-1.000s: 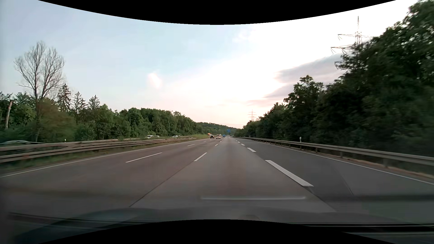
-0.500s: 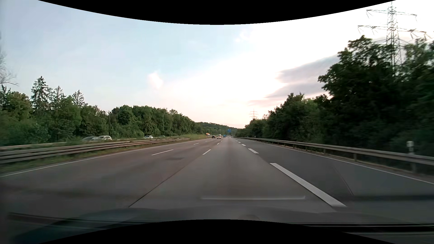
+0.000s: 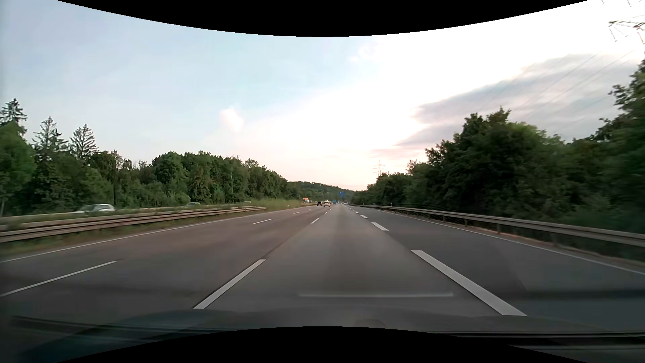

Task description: Follow the waypoints while adhering to traffic rules and regulations

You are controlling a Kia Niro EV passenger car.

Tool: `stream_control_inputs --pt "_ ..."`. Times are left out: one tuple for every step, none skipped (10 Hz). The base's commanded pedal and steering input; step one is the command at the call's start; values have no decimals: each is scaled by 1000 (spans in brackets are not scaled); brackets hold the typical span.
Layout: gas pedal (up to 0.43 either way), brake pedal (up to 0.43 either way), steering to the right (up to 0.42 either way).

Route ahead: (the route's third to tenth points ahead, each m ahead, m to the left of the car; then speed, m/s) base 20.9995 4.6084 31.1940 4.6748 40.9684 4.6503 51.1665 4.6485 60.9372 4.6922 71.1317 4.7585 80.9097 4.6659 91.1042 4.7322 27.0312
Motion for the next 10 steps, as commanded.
stream_control_inputs --pt "110 0 -4" --pt "110 0 -4" --pt "110 0 -4" --pt "110 0 -4" --pt "110 0 -4" --pt "110 0 -4" --pt "110 0 -4" --pt "110 0 -3" --pt "110 0 -3" --pt "110 0 -2"
